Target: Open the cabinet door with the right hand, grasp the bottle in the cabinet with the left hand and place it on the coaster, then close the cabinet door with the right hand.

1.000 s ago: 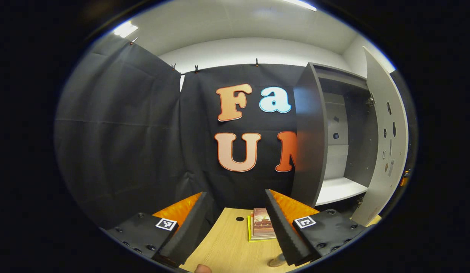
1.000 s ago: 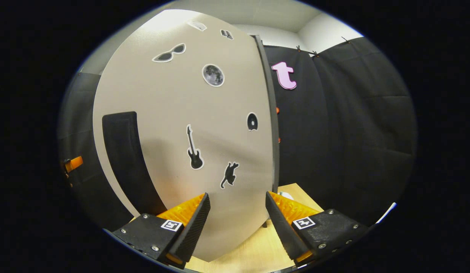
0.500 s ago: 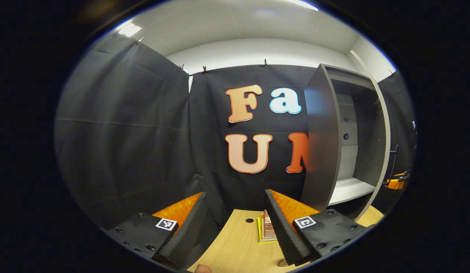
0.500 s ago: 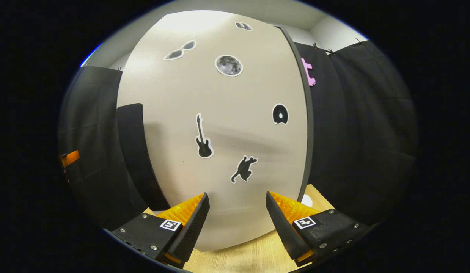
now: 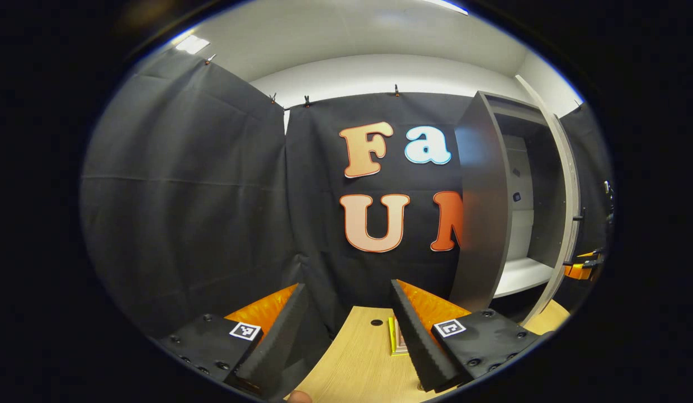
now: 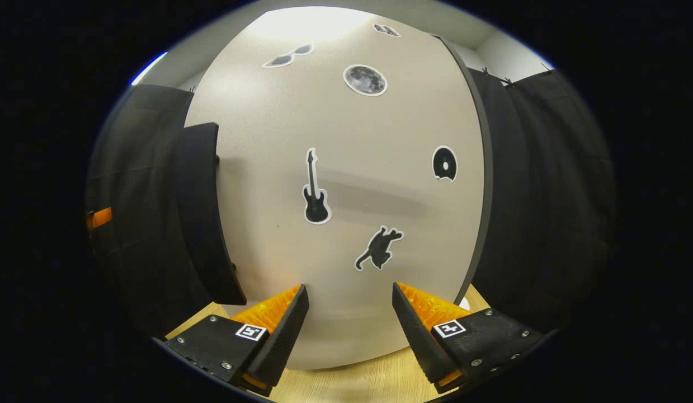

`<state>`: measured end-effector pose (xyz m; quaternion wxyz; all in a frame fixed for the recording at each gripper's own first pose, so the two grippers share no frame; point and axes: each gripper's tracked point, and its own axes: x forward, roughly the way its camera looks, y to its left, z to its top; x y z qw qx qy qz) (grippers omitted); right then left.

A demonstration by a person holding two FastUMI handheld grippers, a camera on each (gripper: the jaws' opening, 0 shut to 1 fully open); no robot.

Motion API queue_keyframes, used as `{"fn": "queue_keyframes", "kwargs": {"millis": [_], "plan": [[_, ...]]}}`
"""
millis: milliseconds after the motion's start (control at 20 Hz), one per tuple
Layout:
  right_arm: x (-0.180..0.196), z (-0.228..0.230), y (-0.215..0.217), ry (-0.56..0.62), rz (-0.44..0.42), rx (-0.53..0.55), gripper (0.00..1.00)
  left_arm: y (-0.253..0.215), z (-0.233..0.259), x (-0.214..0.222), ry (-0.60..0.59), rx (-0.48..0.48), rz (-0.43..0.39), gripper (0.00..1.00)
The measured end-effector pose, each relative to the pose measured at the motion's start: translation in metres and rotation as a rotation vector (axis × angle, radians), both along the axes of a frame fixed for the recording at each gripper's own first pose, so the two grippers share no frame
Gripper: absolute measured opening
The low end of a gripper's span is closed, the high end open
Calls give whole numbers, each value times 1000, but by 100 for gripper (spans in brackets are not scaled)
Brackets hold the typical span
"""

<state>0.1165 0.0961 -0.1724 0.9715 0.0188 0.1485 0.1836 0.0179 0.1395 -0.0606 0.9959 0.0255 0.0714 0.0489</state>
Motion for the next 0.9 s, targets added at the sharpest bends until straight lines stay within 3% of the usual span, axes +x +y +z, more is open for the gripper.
{"fn": "queue_keyframes", "kwargs": {"millis": [900], "plan": [[4, -16, 2, 31, -48, 45, 93, 19, -21, 22, 29, -13, 3, 97]]}}
